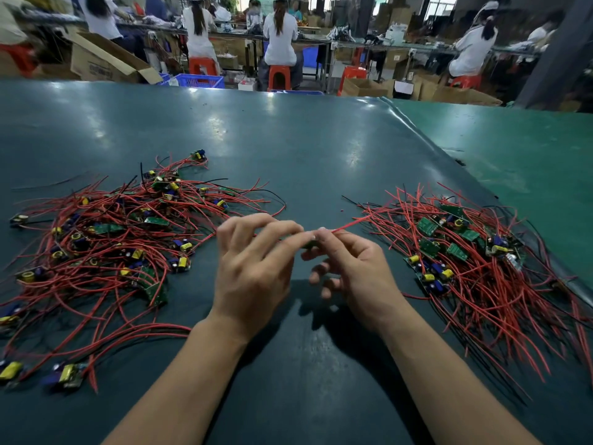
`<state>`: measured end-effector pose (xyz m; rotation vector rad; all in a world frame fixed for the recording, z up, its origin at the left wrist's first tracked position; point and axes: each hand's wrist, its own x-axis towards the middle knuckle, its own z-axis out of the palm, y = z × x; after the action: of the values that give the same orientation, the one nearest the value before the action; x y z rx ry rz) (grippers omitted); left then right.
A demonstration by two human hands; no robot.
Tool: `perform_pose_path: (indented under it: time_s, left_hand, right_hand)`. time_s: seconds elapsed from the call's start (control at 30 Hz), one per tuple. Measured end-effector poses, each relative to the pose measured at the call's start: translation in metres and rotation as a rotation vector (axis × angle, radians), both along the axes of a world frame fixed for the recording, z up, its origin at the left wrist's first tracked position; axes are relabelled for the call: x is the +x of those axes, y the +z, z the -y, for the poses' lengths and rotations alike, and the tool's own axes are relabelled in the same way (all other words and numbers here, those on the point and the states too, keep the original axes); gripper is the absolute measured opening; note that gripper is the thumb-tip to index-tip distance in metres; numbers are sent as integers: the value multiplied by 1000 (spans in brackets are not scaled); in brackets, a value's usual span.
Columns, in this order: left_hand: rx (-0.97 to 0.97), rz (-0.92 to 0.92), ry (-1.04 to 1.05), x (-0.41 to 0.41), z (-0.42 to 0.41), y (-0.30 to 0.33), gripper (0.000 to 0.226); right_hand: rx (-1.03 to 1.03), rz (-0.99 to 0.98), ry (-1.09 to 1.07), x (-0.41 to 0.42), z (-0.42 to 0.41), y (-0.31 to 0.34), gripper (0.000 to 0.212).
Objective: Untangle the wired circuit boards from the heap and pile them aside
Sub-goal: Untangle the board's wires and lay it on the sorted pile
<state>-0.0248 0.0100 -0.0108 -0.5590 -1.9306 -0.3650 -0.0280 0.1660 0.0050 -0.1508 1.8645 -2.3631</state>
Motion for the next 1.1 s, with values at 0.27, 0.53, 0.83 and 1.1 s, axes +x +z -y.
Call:
perform_pose_path:
  time_s: [0.27, 0.53, 0.83, 1.1]
  left_hand:
    - [147, 250, -250, 9, -14, -6, 22]
    - [620, 794, -286, -1, -11, -6, 31]
    - [869, 712, -402, 3, -14, -1, 9]
    - [1152, 801, -531, -3, -11, -4, 13]
  right_hand:
    - [-24, -83, -283, -3, -4, 2, 16]
    - [30, -226, -168, 1, 1, 2, 17]
    - [-73, -110, -195, -2, 4, -3, 7]
    - [-73, -120, -408, -12, -3, 0, 17]
